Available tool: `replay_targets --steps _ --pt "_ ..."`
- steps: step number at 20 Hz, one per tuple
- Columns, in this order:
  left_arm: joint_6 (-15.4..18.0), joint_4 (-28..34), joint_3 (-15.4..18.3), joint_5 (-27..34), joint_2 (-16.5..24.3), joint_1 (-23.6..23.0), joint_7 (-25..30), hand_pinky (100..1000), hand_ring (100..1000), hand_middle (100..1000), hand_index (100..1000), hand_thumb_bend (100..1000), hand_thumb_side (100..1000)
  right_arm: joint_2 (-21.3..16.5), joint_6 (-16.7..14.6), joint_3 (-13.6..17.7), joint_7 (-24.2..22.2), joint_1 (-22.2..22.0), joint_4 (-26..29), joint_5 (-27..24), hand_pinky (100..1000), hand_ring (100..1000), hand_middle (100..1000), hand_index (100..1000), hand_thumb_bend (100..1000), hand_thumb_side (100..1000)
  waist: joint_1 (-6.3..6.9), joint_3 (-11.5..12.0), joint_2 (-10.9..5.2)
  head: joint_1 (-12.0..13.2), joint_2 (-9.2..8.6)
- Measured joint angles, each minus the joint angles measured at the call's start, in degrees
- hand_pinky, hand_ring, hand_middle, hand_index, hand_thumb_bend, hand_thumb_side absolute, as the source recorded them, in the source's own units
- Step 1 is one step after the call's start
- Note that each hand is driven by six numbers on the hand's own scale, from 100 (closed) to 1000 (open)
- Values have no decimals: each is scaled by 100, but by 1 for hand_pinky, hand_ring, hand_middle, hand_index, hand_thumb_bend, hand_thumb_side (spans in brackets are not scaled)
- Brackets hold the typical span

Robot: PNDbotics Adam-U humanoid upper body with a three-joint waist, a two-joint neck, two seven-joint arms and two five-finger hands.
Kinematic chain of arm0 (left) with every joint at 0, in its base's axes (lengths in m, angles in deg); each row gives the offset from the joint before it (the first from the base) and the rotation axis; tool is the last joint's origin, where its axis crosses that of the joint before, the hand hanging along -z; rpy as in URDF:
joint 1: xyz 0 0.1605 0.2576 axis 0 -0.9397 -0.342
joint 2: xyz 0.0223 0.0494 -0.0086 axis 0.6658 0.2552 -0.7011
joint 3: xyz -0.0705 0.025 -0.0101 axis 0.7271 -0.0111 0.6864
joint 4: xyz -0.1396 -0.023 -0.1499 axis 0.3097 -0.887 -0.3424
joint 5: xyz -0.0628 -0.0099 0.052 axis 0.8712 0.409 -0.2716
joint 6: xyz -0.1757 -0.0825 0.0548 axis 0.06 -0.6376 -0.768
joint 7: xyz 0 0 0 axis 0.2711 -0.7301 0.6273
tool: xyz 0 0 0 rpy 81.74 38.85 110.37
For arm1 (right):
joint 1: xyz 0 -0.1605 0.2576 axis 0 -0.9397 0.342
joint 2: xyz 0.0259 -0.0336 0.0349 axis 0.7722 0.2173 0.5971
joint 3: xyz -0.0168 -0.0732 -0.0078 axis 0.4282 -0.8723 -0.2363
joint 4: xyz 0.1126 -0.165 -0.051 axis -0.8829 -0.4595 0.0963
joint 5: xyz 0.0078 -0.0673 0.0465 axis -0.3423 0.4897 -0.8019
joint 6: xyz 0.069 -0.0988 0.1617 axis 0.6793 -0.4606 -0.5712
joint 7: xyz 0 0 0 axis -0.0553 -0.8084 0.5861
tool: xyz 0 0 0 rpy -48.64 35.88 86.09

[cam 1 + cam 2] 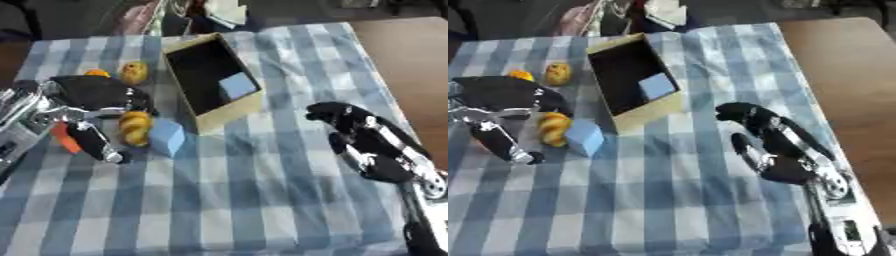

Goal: Pick up objects on the table and place them in the box.

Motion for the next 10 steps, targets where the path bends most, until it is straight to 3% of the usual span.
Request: replay_targets --steps 10 --pt "106 -732 -34 -274 -420 297 -414 823 800 825 914 468 383 12 0 -2 -20 0 -1 -4 1000 877 859 890 100 420 0 -63 0 18 0"
